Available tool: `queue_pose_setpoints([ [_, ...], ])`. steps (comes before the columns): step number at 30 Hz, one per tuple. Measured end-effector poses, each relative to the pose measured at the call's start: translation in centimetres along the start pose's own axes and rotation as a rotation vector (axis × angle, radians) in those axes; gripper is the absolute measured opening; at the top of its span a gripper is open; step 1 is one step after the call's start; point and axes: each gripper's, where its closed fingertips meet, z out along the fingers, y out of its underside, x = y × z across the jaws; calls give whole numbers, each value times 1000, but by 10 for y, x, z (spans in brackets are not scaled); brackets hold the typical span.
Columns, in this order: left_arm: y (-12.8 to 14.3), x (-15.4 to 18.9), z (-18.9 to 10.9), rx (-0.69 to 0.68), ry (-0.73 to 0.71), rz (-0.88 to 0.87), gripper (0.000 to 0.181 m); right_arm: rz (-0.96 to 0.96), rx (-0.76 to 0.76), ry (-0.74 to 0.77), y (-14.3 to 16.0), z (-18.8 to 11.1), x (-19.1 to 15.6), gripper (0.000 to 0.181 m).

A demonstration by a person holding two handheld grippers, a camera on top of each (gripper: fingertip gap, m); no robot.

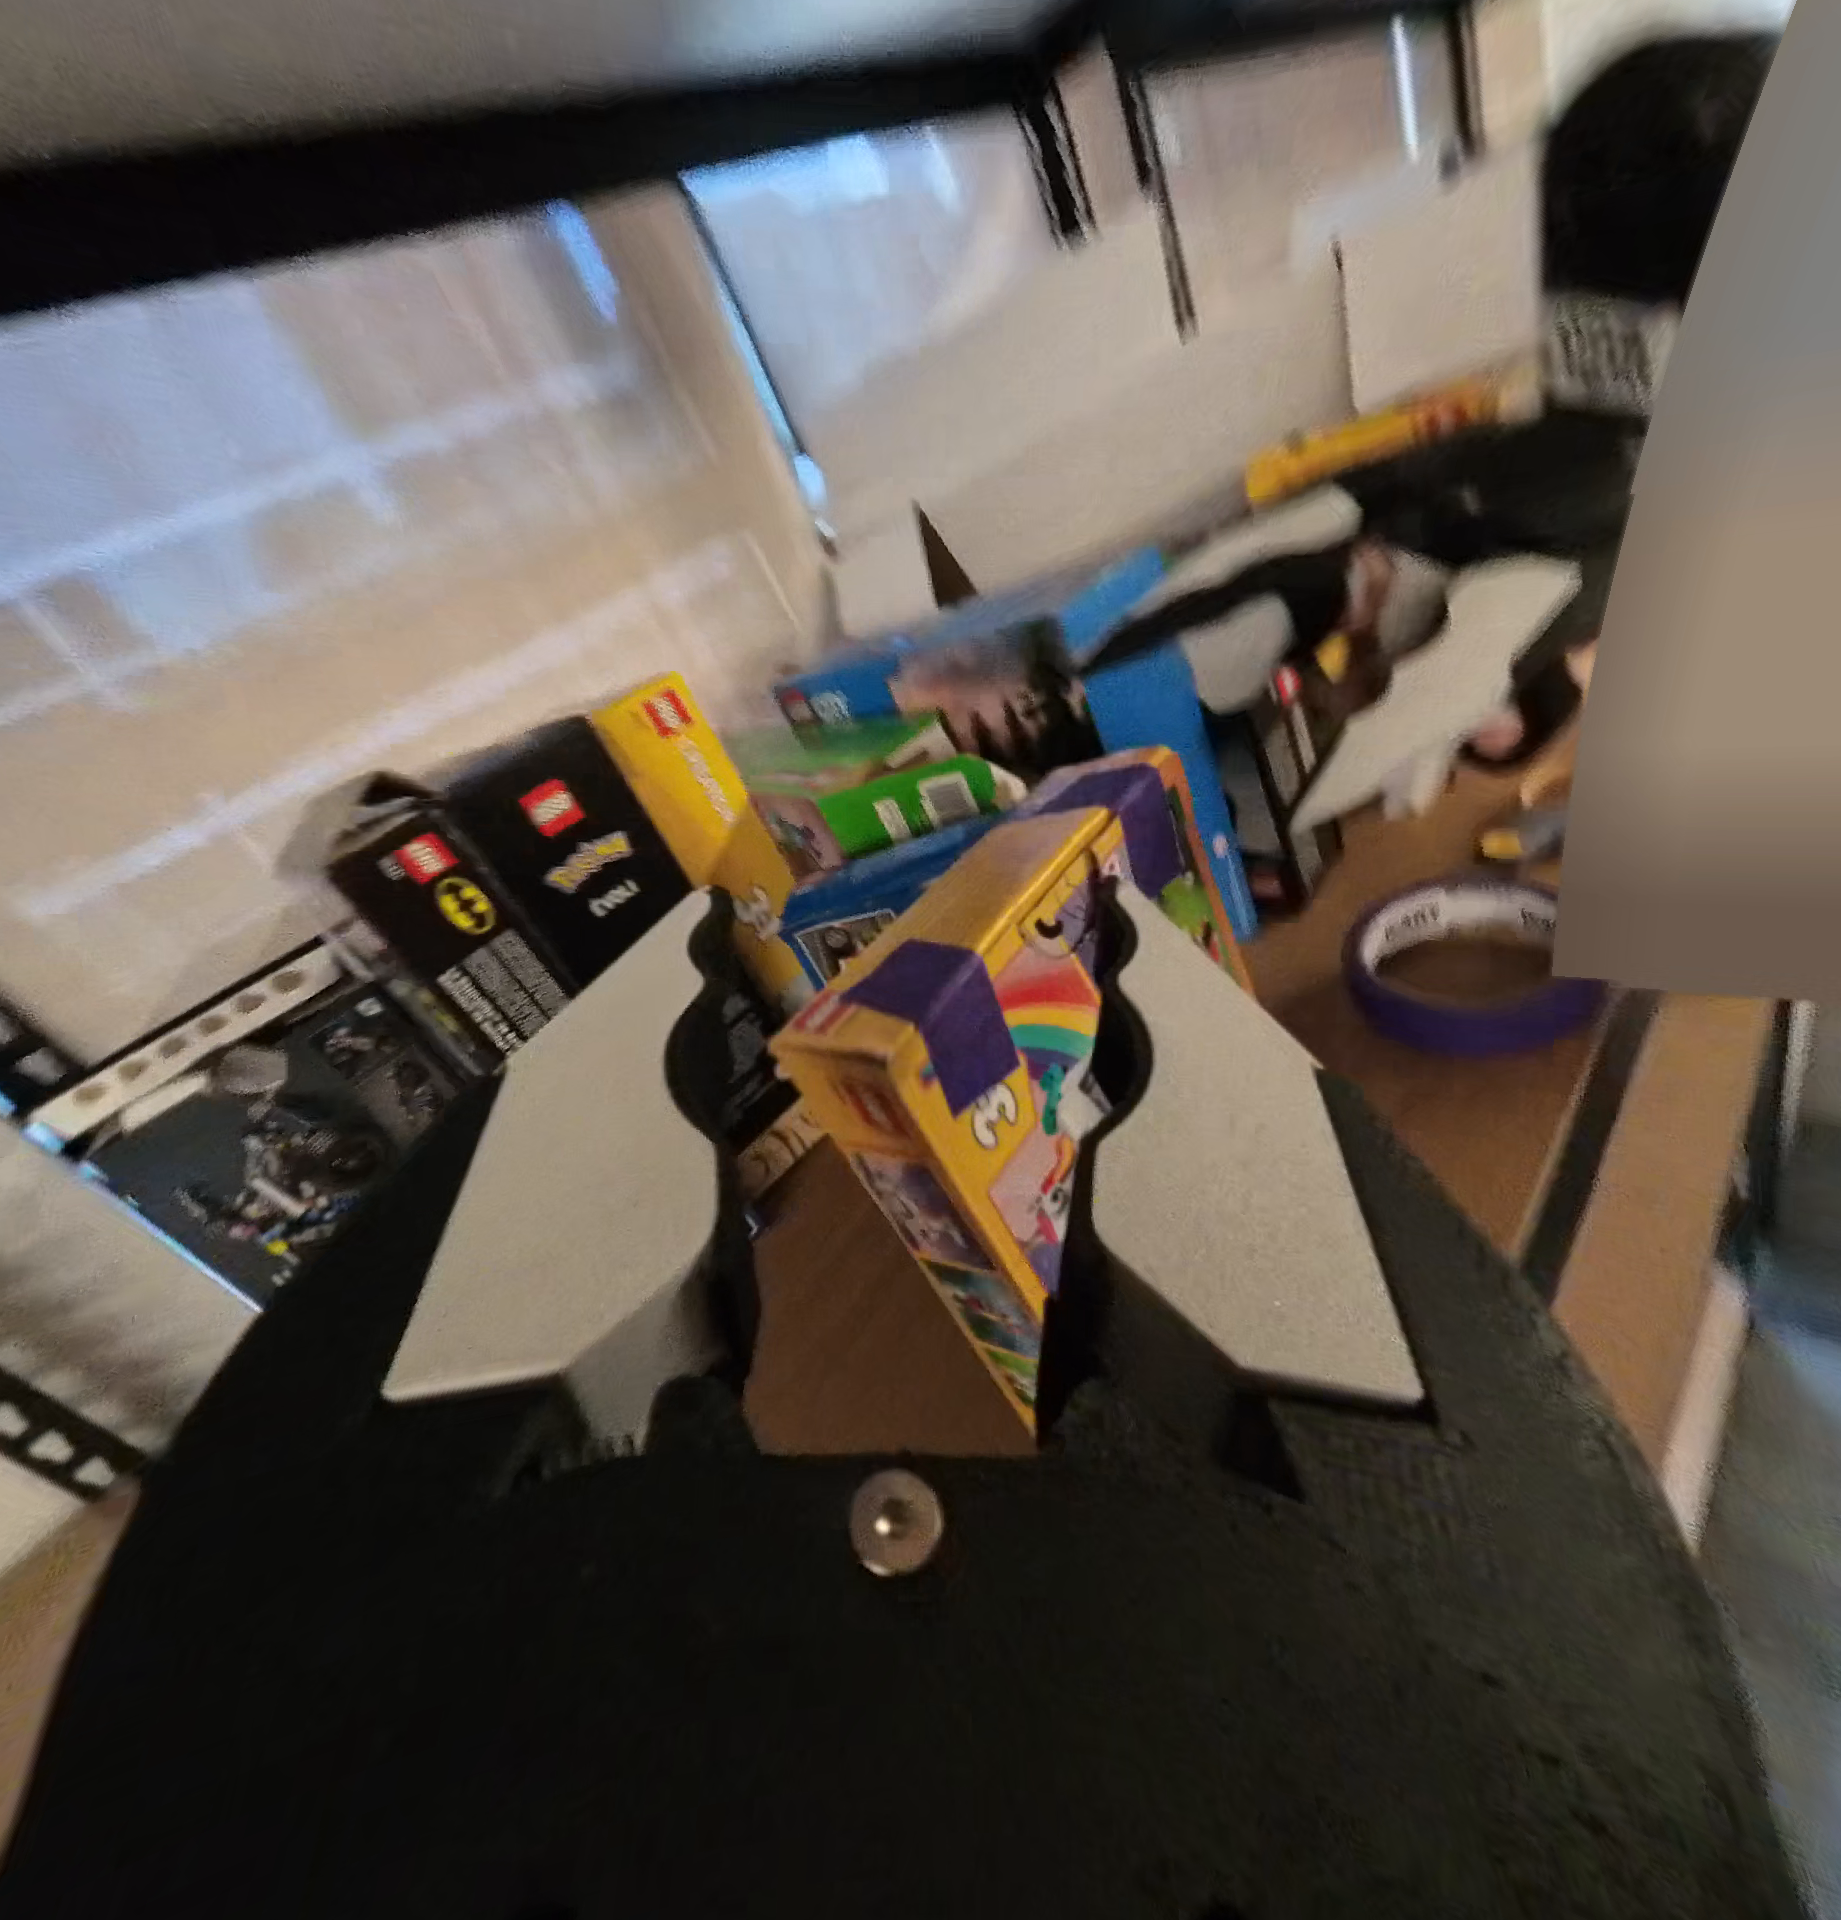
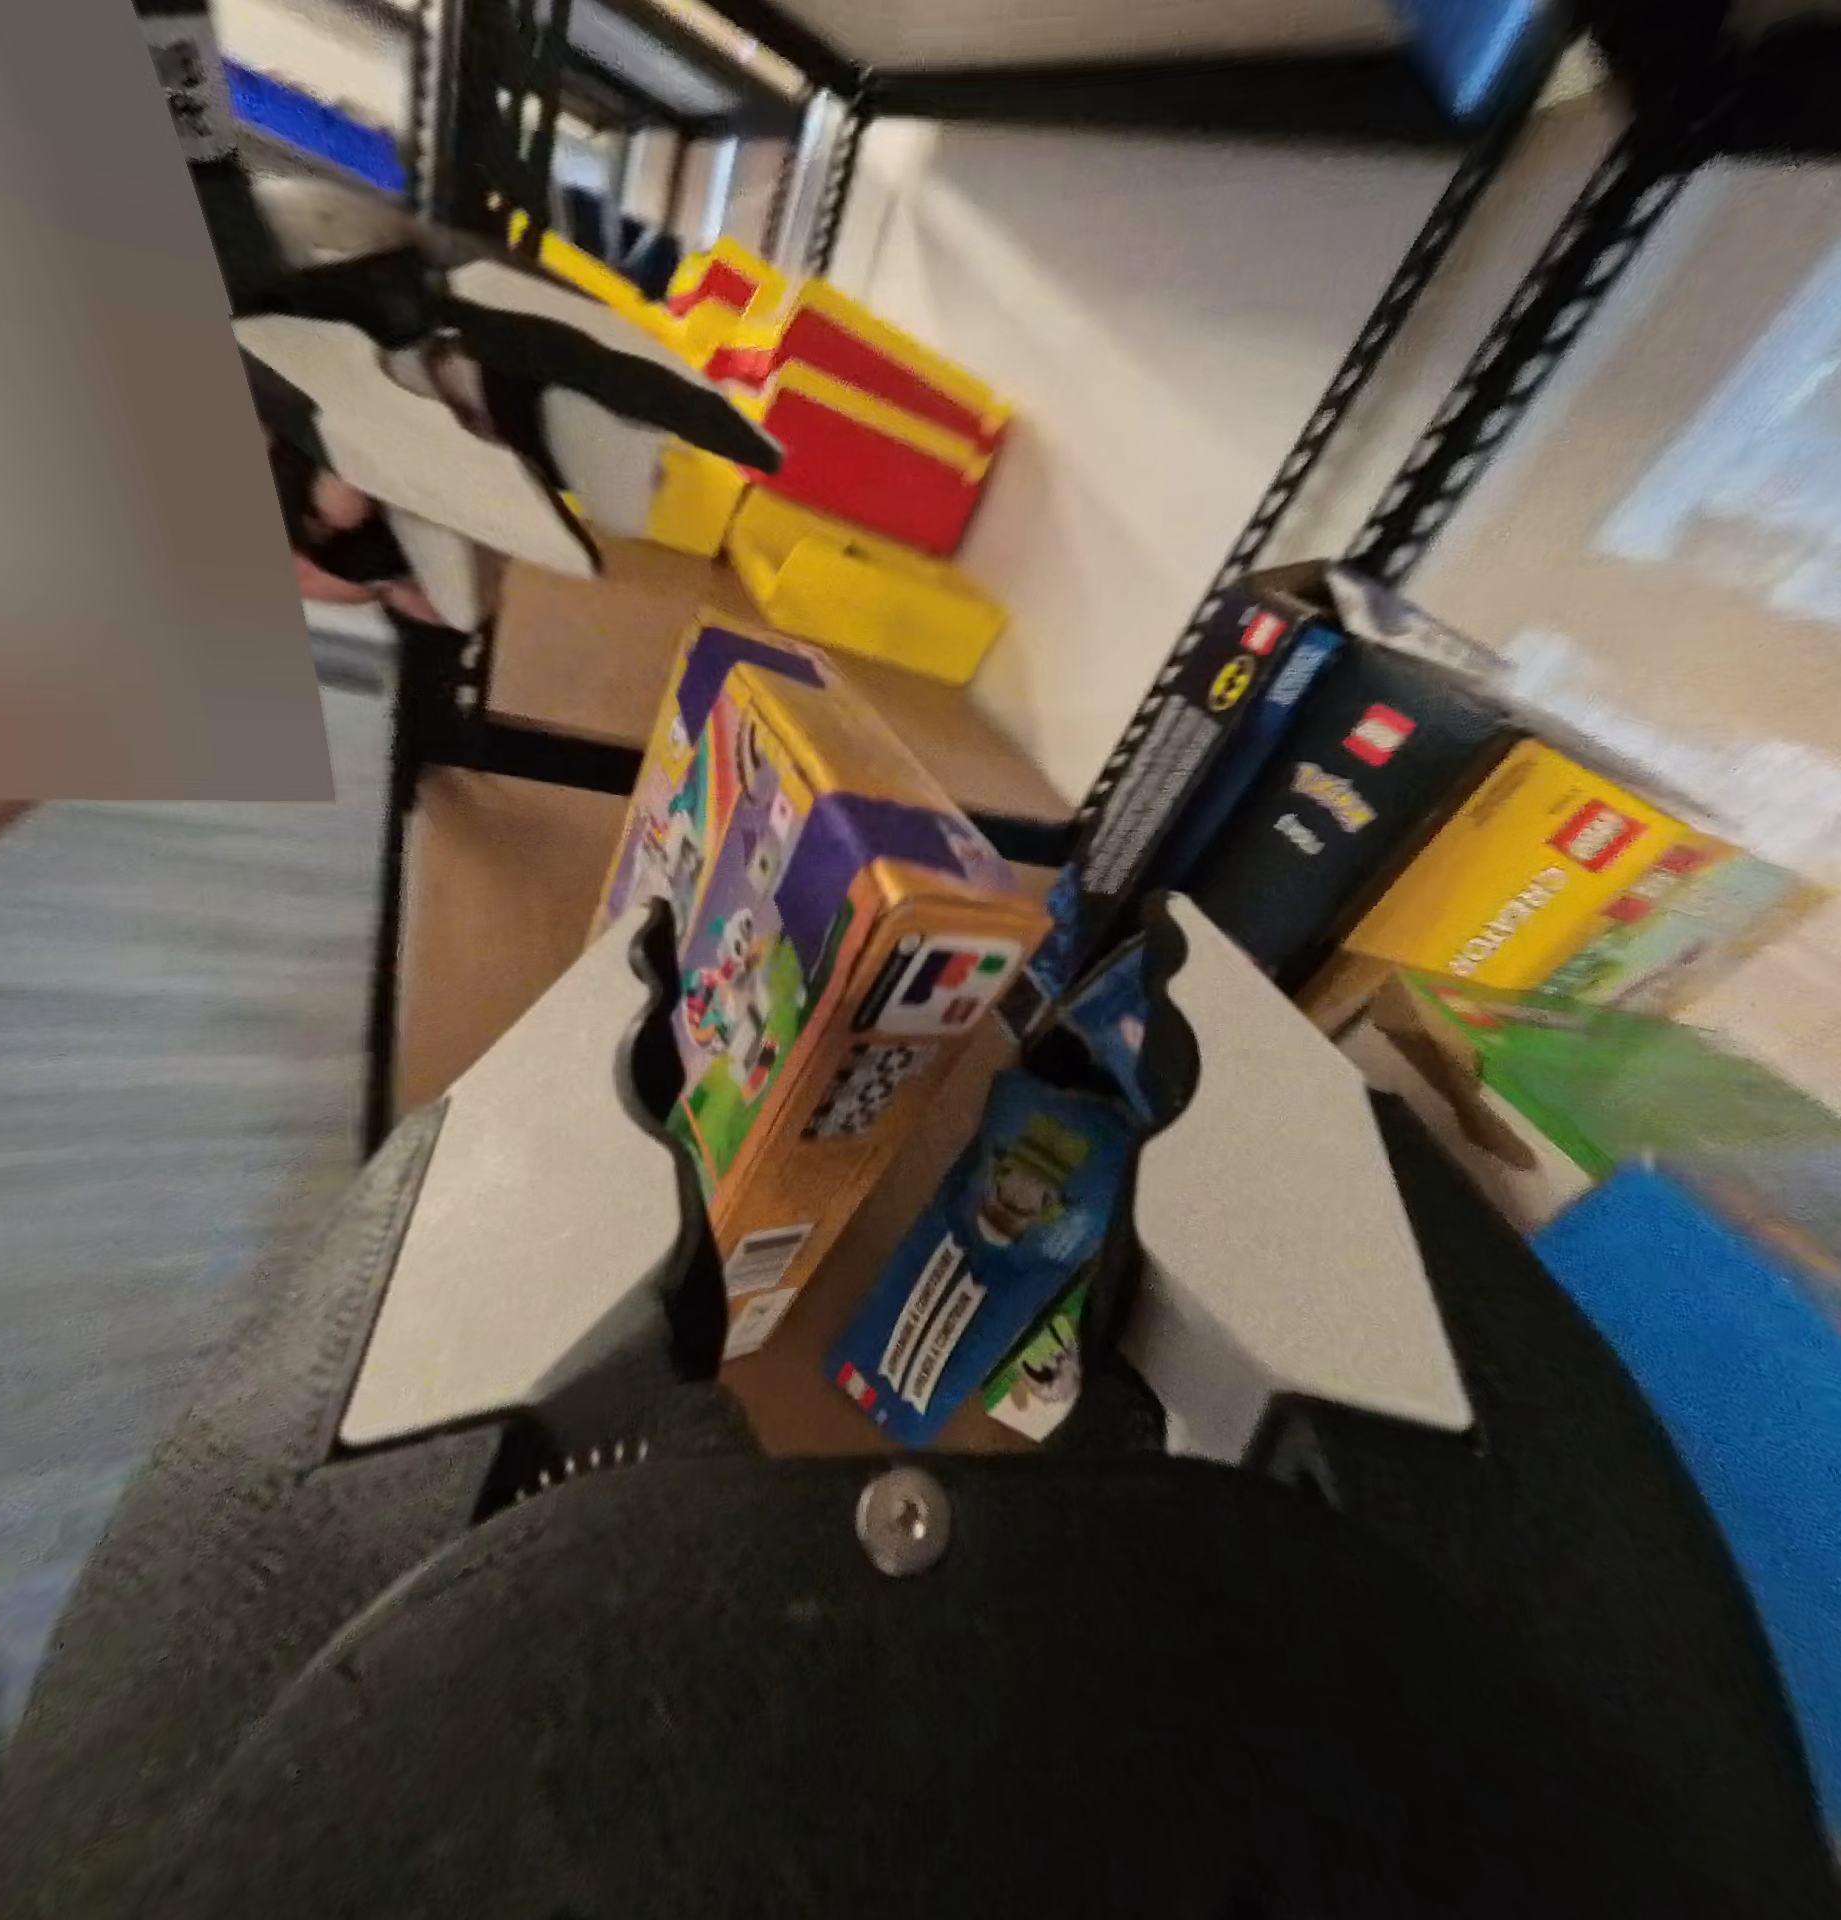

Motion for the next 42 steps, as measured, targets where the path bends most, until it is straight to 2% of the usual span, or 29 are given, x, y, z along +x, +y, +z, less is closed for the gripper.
queue_pose_setpoints([
  [3,19,1,-28,136,-97,-137,59,-43,13,71,17,-5,-10,79],
  [5,38,15,-41,179,-84,-267,45,-109,36,54,2,-3,-20,76],
  [7,44,44,-57,255,-5,-342,40,-188,-35,-26,-15,6,-29,82],
  [10,59,75,-72,252,38,-355,39,-296,-260,-245,-24,33,-37,81],
  [12,69,92,-77,219,69,-328,40,-318,-501,-343,-14,53,-27,67],
  [13,74,98,-80,201,77,-305,40,-328,-602,-390,-8,62,-24,67],
  [15,84,108,-86,176,90,-280,40,-322,-789,-489,6,73,-28,69],
  [17,93,117,-94,163,107,-304,40,-304,-970,-570,23,76,-37,83],
  [20,109,127,-111,147,102,-375,39,-331,-1182,-577,47,75,-27,86],
  [22,120,133,-128,130,73,-409,39,-276,-1214,-633,55,75,-36,71],
  [25,149,143,-162,45,-21,-466,37,-294,-1271,-643,66,71,-41,68],
  [27,167,153,-191,-14,-97,-517,35,-296,-1307,-625,64,69,-44,62],
  [30,178,172,-232,-70,-219,-591,33,-417,-1288,-632,56,61,-55,57],
  [33,168,196,-261,-93,-331,-600,31,-551,-1253,-621,48,49,-68,54],
  [36,144,224,-272,-81,-426,-561,30,-681,-1231,-603,38,34,-79,54],
  [42,102,301,-253,-91,-477,-515,30,-904,-1208,-543,13,-11,-102,53],
])
